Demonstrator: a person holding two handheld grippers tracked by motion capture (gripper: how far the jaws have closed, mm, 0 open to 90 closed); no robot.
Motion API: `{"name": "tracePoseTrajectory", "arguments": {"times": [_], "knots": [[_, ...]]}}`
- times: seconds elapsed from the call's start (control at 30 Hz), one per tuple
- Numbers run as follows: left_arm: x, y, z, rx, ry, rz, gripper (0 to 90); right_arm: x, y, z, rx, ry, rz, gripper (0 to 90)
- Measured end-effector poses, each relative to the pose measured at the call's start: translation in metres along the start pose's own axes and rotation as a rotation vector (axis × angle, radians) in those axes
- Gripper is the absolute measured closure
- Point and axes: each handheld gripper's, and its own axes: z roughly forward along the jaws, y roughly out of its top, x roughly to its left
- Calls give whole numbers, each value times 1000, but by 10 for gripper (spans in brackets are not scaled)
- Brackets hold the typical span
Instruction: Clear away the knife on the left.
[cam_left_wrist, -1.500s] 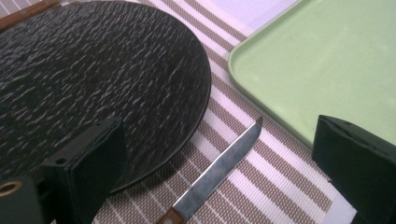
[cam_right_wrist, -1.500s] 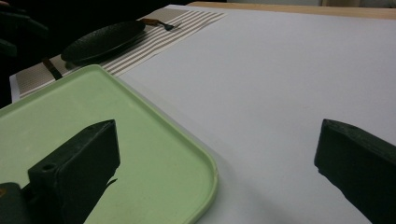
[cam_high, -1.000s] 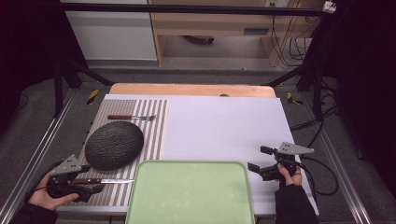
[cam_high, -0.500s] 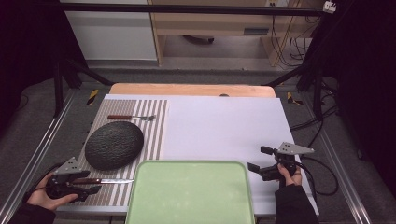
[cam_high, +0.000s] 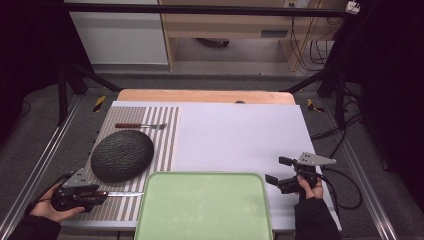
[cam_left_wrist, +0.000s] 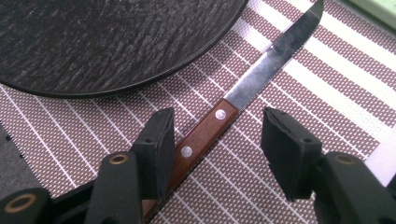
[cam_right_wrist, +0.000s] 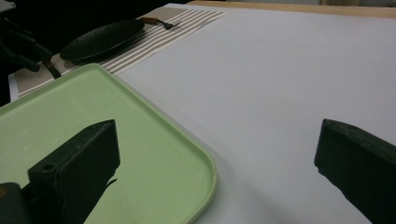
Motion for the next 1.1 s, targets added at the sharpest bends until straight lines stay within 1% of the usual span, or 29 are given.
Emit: {"name": "tracePoseTrajectory", "arguments": {"times": [0.23,0.33,0.4,0.53,0.63,0.73,0.8,0.87,0.93,1.0,1.1], "knots": [[-1,0,1,20,-3,36,552,0,0,0,-1,0,0,3],[-3,-2,2,47,-15,69,583,0,0,0,-1,0,0,3],[-4,-3,2,56,-16,91,601,0,0,0,-1,-1,0,3],[-6,-4,0,58,-24,118,647,0,0,0,-1,0,0,4],[-7,-4,-1,65,-29,135,662,0,0,0,-2,-1,0,4],[-10,-4,-2,74,-34,166,677,0,0,0,-2,-1,0,4],[-11,-3,-2,78,-34,183,690,0,0,0,-2,-1,-1,4],[-13,-3,-3,87,-43,197,702,0,0,0,-3,0,-1,4],[-14,-3,-3,94,-54,200,711,0,0,0,-2,-2,0,4],[-13,-3,-4,93,-68,191,719,0,0,0,-2,-1,-1,4],[-12,-3,-4,94,-65,185,739,0,0,0,-4,-1,-4,4]]}}
